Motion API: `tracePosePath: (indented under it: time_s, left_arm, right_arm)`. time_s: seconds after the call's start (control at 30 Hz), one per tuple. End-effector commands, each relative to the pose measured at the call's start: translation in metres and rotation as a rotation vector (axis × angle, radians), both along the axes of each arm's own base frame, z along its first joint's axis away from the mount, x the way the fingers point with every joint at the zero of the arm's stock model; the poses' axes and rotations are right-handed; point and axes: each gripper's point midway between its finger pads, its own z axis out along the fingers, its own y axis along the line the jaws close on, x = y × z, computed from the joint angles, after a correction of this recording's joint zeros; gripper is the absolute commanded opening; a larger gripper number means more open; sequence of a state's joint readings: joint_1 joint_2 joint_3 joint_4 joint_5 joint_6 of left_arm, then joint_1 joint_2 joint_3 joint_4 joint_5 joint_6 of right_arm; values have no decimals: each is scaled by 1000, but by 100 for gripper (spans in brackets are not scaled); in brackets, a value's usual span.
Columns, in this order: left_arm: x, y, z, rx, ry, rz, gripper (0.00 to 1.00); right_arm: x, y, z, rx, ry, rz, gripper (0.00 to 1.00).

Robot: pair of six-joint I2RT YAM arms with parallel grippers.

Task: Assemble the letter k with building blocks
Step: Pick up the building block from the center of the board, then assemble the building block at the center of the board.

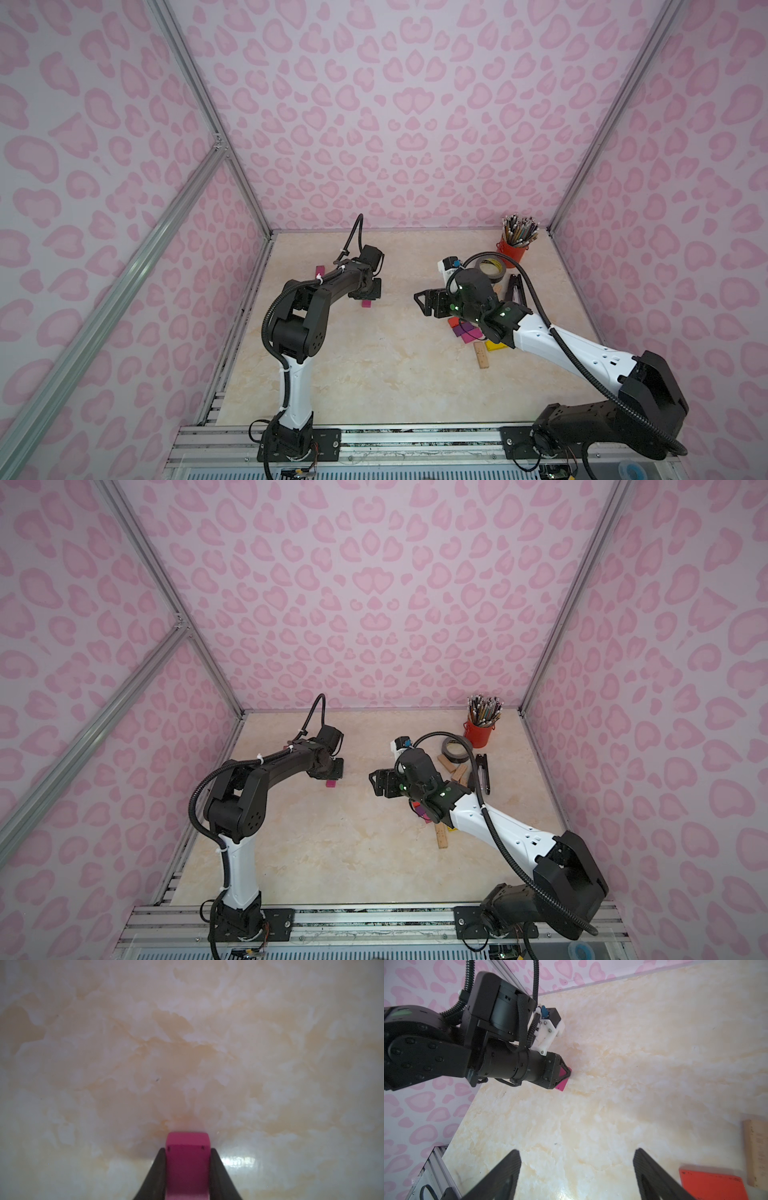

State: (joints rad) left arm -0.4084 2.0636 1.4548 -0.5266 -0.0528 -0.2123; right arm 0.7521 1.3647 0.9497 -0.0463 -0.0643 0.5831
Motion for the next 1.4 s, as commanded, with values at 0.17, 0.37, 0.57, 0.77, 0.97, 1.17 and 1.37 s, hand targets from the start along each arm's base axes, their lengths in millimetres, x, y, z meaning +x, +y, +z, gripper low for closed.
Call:
tracePosePath:
  time_s: [0.17,0.37,0.57,0.77,0.97,1.17,1.37]
  left_arm:
    - [1,29,40,-5,-56,19,22]
    - [-3,78,57,-1,-73,79,21]
    - [-5,134,51,47,-84,135,20]
    - [-1,163,39,46,-72,154,20]
    - [8,178,20,43,-45,169,19]
    - [14,183,9,36,-22,167,18]
    - [30,180,10,14,-35,155,18]
  right_arm:
    - [0,-9,4,12,-12,-10,95]
    - [-1,-20,6,18,-28,-11,91]
    - [-3,-21,7,34,-31,21,91]
    - [-6,-23,18,68,-60,35,91]
    - [-5,-21,18,80,-60,49,91]
    - [-5,-22,18,87,-57,45,92]
    - [-3,-24,18,91,-54,34,92]
